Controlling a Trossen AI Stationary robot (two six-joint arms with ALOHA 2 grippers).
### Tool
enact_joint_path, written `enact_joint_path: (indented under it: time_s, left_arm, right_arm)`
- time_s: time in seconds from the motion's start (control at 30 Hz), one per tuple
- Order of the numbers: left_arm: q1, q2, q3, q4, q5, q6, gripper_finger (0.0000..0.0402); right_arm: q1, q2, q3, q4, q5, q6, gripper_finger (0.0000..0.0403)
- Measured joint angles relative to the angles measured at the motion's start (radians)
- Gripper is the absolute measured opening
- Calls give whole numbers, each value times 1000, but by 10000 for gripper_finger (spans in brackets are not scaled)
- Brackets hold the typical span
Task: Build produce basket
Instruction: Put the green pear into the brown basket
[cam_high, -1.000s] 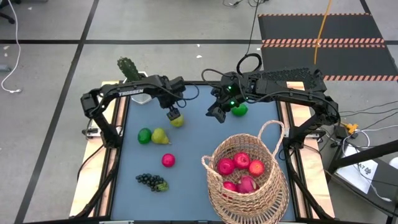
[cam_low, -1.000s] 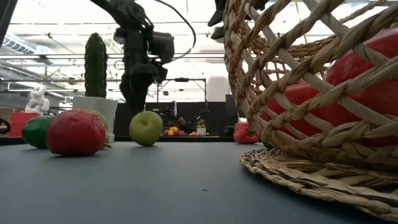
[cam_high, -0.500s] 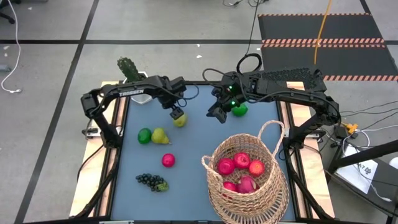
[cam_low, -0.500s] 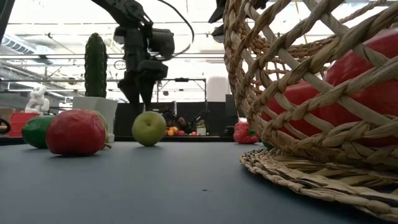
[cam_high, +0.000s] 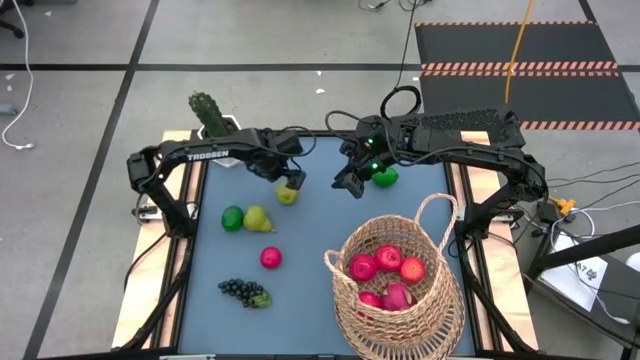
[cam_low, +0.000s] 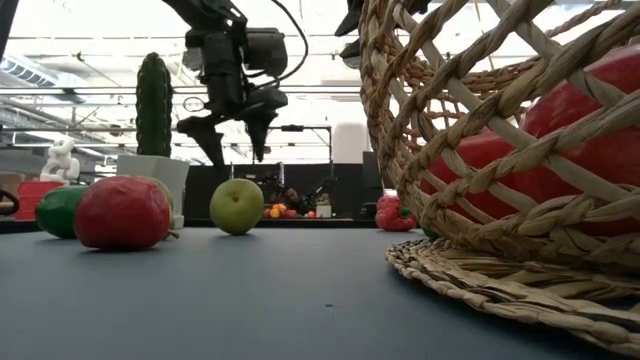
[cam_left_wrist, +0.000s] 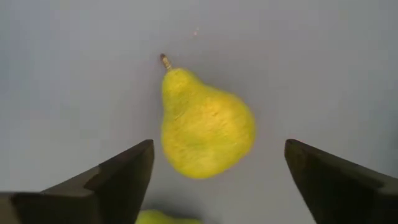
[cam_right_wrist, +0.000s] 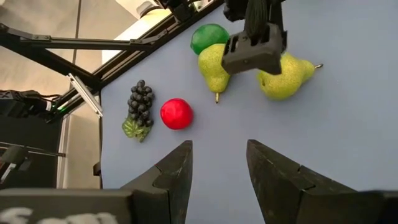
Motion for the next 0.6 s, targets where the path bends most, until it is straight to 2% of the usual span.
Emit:
enact_joint_path:
  time_s: [0.1,0.27,0.4,0.6]
  left_arm:
    - [-27,3,0,31,-27,-53,393]
    - [-35,22,0,25,-41,-121,388]
    - [-29,36,0,1,-73,-133,398]
    - [-2,74,1,-27,-42,-128,398]
  right_arm:
    - [0,0,0,0,-1,0,144]
    - [0,0,0,0,-12,0,144]
    - [0,0,0,-1,-29,0,144]
    - [1,0,0,-7,-53,-2,144]
